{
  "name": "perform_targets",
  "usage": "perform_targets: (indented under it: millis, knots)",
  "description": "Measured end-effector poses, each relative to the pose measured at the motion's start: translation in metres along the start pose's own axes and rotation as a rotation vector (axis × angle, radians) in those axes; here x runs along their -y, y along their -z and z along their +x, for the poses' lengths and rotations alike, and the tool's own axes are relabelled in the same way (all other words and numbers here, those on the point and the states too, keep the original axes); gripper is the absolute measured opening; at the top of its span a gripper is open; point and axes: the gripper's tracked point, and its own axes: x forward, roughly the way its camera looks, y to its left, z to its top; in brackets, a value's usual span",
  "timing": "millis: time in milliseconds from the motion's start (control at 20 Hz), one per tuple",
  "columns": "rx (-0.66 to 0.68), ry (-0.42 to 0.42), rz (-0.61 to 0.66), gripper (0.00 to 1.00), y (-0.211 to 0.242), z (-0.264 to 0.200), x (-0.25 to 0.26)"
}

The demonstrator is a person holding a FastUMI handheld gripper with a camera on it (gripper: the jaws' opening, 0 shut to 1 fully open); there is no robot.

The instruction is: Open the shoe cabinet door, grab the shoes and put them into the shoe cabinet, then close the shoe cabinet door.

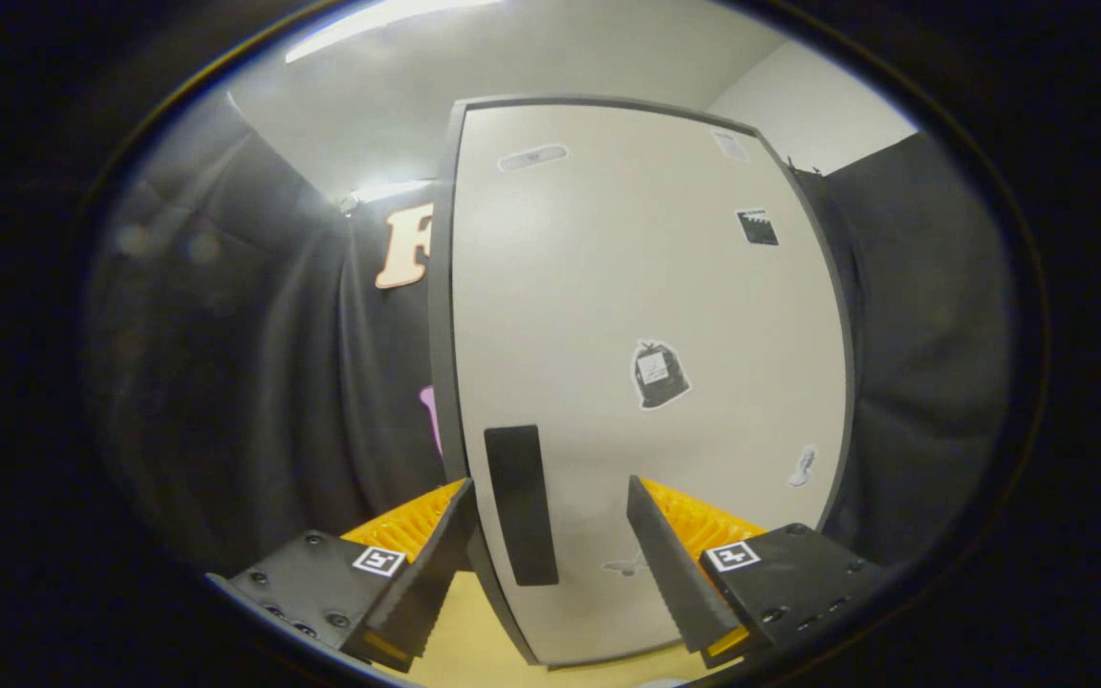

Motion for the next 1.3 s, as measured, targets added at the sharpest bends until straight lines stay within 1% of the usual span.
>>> perform_targets:
  millis: [200,250,400,500,550,750,800,850,1100,1300]
  knots:
    - [-0.013,0.004,-0.006,0.84,0.01,0.017,-0.003]
    - [-0.014,0.003,-0.005,0.84,0.011,0.021,-0.004]
    - [-0.011,0.0,-0.01,0.7,0.014,0.026,-0.009]
    - [-0.015,0.014,-0.019,0.62,0.015,0.029,-0.008]
    - [-0.017,-0.015,-0.015,0.58,0.016,0.027,-0.016]
    - [-0.006,0.004,-0.051,0.42,0.014,0.028,-0.017]
    - [0.0,0.009,-0.053,0.38,0.019,0.05,-0.017]
    - [-0.004,0.011,-0.057,0.35,0.013,0.031,-0.017]
    - [-0.015,0.019,-0.051,0.15,0.015,0.028,-0.017]
    - [-0.022,-0.001,-0.039,0.15,0.015,0.021,-0.015]
